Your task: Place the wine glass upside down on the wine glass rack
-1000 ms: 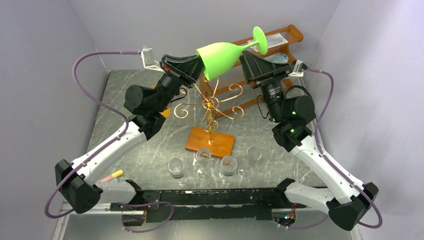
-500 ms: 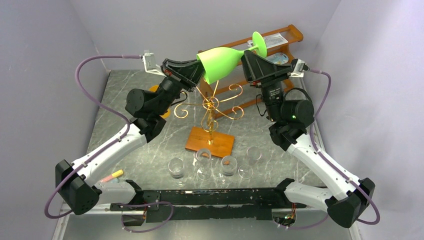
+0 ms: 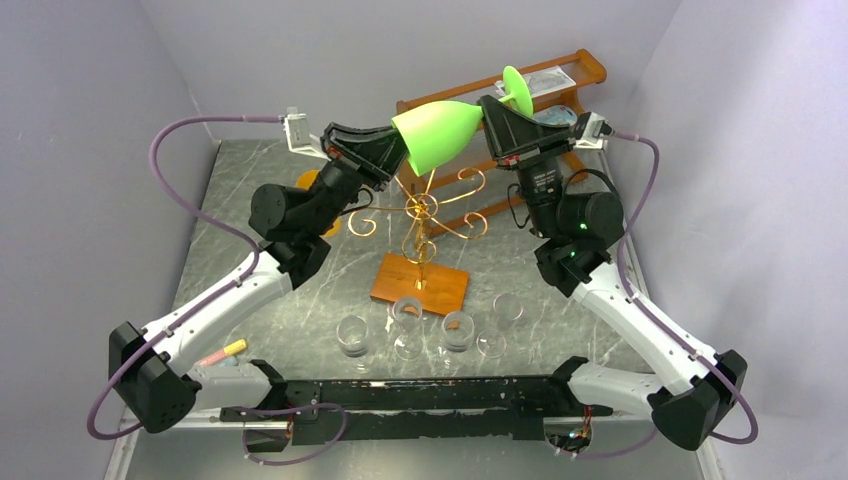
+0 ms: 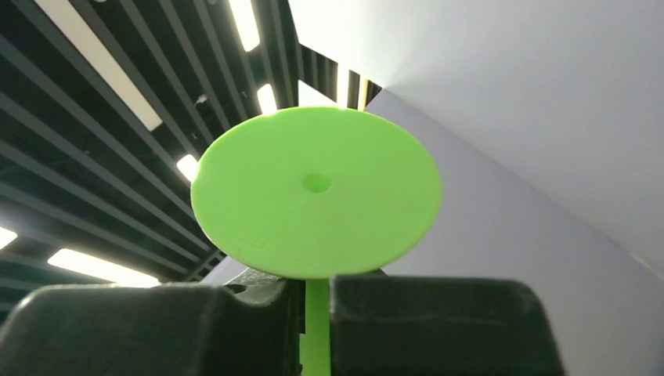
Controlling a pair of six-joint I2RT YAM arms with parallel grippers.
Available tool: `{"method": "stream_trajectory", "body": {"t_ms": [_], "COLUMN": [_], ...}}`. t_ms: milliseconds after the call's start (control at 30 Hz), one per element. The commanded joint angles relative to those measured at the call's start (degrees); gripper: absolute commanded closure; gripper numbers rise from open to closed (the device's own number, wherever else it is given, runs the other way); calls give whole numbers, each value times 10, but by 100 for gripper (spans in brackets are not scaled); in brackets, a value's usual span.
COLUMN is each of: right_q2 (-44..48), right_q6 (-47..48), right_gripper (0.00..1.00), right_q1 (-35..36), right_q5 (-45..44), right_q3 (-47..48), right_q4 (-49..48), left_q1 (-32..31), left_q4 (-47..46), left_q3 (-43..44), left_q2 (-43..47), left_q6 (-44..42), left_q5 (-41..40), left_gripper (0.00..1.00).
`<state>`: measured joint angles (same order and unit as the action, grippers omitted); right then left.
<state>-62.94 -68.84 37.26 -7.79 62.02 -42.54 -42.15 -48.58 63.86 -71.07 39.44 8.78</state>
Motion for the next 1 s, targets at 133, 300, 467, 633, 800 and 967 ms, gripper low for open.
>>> {"method": "stream_trajectory", "body": {"t_ms": [133,300,467,633,800,967], "right_q2": [22,48,50,53,64,75], "right_q6": [71,159,320,494,642,731], "right_gripper": [100,100,100,100,100,100], "right_q1": [5,5,4,4,4,4], "right_q5": [-12,-46,-106,-171,-200,-249], "right_q3": [32,67,149,212,219,185], "right_q4": [67,155,263,348,414,469], "left_q1": [-5,-5,-5,-5,-5,-5], "left_q4": [12,114,259,402,467,459], "left_q3": [-38,-48,-25,43,133,210], "left_q2": [45,92,135,144,105,26], "left_q6": [-6,-28,-64,-94,-100,-50], "left_q5": [-7,-43,-65,-62,14,144], "left_gripper": [46,22,7,4,3,3]}}
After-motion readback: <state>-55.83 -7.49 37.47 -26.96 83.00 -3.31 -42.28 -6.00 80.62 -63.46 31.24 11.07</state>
